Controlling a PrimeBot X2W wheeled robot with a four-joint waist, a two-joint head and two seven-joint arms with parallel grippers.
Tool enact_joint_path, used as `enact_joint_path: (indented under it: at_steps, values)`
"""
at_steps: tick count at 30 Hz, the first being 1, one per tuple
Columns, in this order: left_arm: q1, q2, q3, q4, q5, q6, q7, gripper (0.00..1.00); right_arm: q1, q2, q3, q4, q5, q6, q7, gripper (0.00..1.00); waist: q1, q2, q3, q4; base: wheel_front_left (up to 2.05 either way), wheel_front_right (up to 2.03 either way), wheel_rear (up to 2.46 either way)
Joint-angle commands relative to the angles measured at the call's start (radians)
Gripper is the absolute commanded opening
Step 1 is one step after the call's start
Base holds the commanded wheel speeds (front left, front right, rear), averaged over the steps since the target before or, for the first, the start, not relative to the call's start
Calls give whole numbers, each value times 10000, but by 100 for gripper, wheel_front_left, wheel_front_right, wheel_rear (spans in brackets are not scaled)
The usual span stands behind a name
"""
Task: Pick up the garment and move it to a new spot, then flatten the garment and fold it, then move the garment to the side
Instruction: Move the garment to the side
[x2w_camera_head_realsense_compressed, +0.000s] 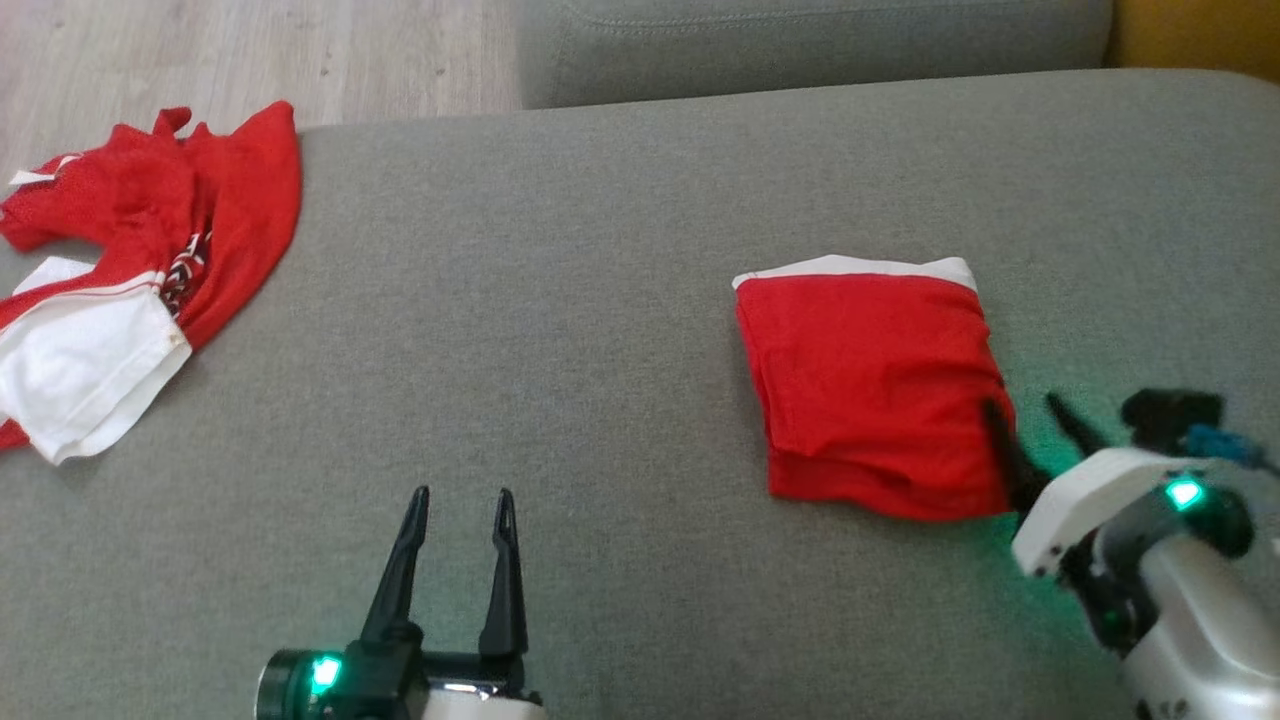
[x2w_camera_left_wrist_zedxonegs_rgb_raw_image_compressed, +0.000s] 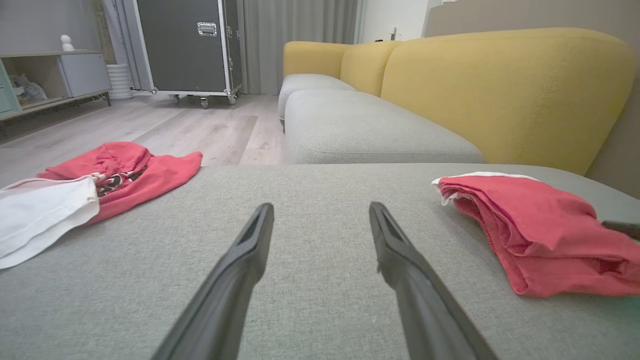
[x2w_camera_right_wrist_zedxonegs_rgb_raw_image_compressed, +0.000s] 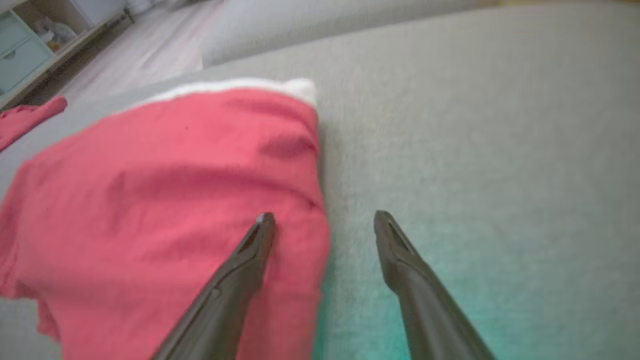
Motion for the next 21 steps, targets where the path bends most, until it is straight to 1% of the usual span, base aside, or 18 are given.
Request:
enact_joint_path:
  at_steps: [1,2,3,6,10,13,16,21]
  values:
    - [-407,-73,194,-327,68,139,-53,100,-220,-76,507,-22,356,-7,196,94,-1,0,110,36,0,0,0]
    - [-440,-73,176,-331,85,174,-53,100,-254,-63,695,70,582,-7,250,48,-1,0,169,27,0,0,0]
    - [-467,-73,168,-337,101,208,-53,100,-288,-48,862,114,828,-7,229,0,-1,0,221,0,0,0,0]
    - [-503,-73,167,-345,128,257,-53,100,-364,-90,1150,141,1230,-7,6,0,-1,0,330,-104,0,0,0]
    - [-696,-73,176,-529,403,326,-53,100,-655,-528,1620,192,1553,-7,-536,0,-1,0,632,-471,0,0,0]
    - [-927,-73,205,-909,844,458,-53,100,-1056,-1094,1857,207,1608,-7,-868,0,-1,0,966,-841,0,0,0]
    - [-1181,-74,215,-1229,1079,546,-53,100,-1614,-1825,1984,285,1635,-7,-975,0,-1,0,1446,-1230,0,0,0]
    - [-1780,-70,126,-1308,1366,397,-53,100,-2669,-3043,1968,560,1799,-7,-1014,0,-1,0,2343,-1696,0,0,0]
